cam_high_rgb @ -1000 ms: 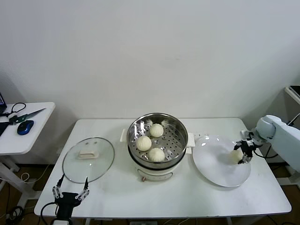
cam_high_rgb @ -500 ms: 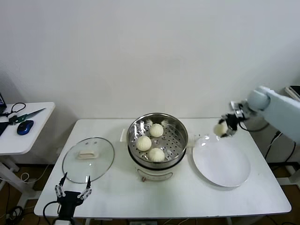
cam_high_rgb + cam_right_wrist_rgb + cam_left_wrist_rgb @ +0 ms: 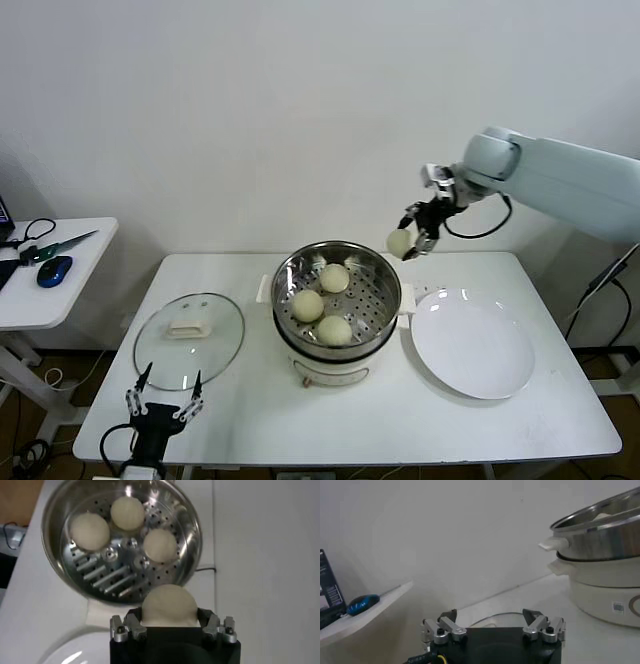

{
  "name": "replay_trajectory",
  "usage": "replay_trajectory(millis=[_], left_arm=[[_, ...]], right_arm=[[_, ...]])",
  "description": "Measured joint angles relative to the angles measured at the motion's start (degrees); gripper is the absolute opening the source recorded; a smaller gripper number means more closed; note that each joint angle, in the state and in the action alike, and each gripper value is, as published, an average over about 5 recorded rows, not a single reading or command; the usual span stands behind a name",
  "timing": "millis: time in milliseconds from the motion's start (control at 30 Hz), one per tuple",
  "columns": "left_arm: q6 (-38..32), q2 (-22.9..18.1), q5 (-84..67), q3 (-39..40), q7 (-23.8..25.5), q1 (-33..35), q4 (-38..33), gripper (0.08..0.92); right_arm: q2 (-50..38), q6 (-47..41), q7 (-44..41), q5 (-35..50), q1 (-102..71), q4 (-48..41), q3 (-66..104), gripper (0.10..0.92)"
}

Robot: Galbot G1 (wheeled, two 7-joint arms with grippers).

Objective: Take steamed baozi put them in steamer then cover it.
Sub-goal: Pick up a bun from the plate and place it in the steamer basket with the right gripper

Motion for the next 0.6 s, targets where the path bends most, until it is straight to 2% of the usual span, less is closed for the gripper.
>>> replay_trajectory(millis=[233, 600], left_arm=[[0.0, 0.0, -0.3, 0.1, 0.0, -0.4, 0.4, 0.823], [0.0, 0.5, -0.7, -0.3, 0.0, -0.4, 0.9, 0.823]], right_arm=[[5.0, -2.0, 2.1, 3.6, 0.7, 1.4, -4.5, 0.712], [10.3, -3.0, 3.7, 4.0, -3.2, 0.5, -7.1, 0.712]])
